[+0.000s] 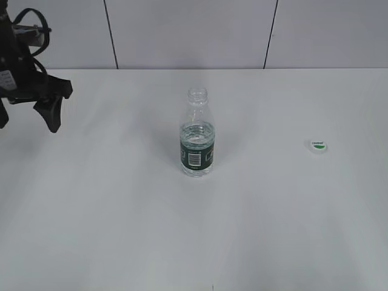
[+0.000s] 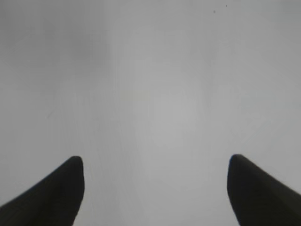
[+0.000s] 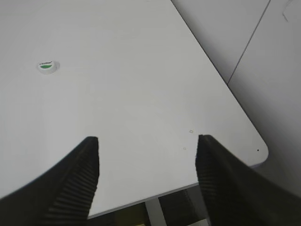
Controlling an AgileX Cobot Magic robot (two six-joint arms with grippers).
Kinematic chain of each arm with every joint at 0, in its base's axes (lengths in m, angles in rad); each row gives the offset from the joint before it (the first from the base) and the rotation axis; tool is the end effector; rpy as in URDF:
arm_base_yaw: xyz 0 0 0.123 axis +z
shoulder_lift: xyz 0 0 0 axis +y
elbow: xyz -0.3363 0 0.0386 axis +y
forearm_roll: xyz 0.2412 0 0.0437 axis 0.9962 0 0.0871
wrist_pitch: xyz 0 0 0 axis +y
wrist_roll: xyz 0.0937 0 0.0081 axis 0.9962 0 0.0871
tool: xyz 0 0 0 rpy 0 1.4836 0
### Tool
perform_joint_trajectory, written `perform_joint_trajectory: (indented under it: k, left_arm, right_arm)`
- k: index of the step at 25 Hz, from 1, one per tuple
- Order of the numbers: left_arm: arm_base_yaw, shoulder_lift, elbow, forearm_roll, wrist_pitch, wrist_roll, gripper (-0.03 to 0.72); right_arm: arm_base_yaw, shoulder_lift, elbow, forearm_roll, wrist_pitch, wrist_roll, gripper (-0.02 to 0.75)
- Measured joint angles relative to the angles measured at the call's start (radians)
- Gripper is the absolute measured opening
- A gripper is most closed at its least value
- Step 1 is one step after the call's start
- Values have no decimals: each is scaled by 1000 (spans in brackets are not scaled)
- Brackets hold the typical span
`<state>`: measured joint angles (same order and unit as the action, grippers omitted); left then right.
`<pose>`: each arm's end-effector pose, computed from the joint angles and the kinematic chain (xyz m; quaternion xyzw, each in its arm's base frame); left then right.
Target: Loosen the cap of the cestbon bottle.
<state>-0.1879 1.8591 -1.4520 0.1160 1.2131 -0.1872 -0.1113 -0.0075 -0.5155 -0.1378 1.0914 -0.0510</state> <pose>0.3704 -0.0600 0.2856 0.0196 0.9981 0.0502 0.0287 -0.0674 -0.0040 0.2744 0.0302 0.8527 -0.1104 0.5097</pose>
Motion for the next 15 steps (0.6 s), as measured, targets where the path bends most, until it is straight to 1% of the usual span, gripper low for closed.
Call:
perform_joint_trajectory:
  k: [4,8,12,15]
  left_arm:
    - [0,-34,0,-42,4,3,564]
    - [0,-79,28,-85,5,4,564]
    - [0,-143,70,-103,5,4,564]
    - [0,-201,129,-99,5,4,564]
  right_arm:
    - [0,0,0,0,0,0,494]
    - [0,0,0,0,-1,0,494]
    - [0,0,0,0,-1,0,494]
    - [0,0,0,0,-1,0,494]
